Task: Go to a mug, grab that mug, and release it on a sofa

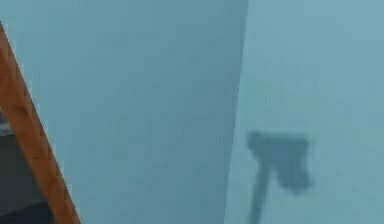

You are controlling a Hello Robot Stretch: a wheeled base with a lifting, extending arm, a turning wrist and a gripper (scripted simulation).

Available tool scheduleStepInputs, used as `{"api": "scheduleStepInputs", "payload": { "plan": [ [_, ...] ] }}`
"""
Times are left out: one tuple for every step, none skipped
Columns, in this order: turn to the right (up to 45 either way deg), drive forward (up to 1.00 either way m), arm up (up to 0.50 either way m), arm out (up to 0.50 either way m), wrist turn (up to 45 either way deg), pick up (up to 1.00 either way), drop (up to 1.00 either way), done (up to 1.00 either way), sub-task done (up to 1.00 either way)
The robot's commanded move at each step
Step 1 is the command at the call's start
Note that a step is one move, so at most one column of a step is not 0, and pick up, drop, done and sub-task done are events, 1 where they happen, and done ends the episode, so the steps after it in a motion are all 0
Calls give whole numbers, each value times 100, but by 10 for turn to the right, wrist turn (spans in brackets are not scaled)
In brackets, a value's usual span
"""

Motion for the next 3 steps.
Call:
{"api": "scheduleStepInputs", "payload": {
  "plan": [
    [-450,0,0,0,0,0,0,0,0],
    [-450,0,0,0,0,0,0,0,0],
    [-450,0,0,0,0,0,0,0,0]
  ]
}}
